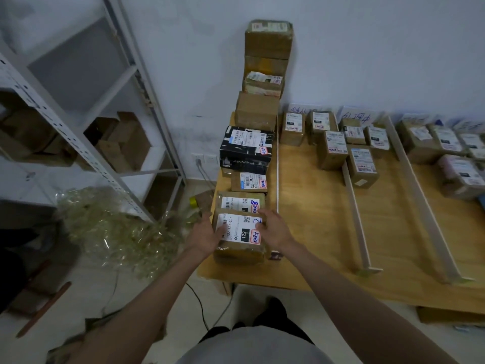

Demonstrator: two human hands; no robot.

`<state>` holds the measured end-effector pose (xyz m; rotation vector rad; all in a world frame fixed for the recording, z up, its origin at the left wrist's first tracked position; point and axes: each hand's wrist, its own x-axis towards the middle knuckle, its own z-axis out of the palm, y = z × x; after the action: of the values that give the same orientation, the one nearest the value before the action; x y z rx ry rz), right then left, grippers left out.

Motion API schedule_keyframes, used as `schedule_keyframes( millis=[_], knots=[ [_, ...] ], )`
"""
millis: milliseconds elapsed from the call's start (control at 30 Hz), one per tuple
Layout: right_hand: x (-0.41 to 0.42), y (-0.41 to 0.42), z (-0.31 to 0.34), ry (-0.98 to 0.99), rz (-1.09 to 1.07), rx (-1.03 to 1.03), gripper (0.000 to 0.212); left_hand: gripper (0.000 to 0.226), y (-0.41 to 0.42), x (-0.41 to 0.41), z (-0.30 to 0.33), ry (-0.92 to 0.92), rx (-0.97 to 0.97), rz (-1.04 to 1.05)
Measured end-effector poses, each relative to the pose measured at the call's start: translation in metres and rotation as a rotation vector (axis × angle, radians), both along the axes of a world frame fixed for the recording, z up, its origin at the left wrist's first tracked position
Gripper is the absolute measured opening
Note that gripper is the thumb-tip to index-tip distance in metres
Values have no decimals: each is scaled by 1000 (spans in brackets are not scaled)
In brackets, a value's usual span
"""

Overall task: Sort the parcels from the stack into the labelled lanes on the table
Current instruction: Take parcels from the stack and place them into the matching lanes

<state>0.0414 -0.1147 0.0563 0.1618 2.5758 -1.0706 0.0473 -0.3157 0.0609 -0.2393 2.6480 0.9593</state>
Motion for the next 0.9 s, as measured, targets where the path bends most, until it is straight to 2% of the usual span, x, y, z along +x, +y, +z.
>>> schedule_keyframes(
  millis=[167,267,333,433,500,567,633,733,900],
  knots=[
    [-17,8,21,-57,-15,-83,47,49,-3,-15,19,91,-33,10],
    [-30,15,28,-168,-31,-156,57,50,2,-29,36,145,85,12],
    [-34,17,34,-207,-67,-239,48,52,8,-40,48,172,167,29],
    [-35,18,34,-155,-175,-328,39,57,15,-52,61,200,295,87],
    [-36,17,30,-89,-255,-349,43,62,19,-52,67,228,378,136],
    [-35,16,22,-55,-321,-339,51,69,24,-49,69,247,335,192],
    [-31,14,18,-30,-363,-343,53,73,28,-45,64,221,273,210],
    [-21,13,16,5,-398,-324,49,64,34,-37,46,123,268,86],
    [-2,6,13,47,-475,-324,80,45,46,-24,41,15,303,-69]
  ],
)
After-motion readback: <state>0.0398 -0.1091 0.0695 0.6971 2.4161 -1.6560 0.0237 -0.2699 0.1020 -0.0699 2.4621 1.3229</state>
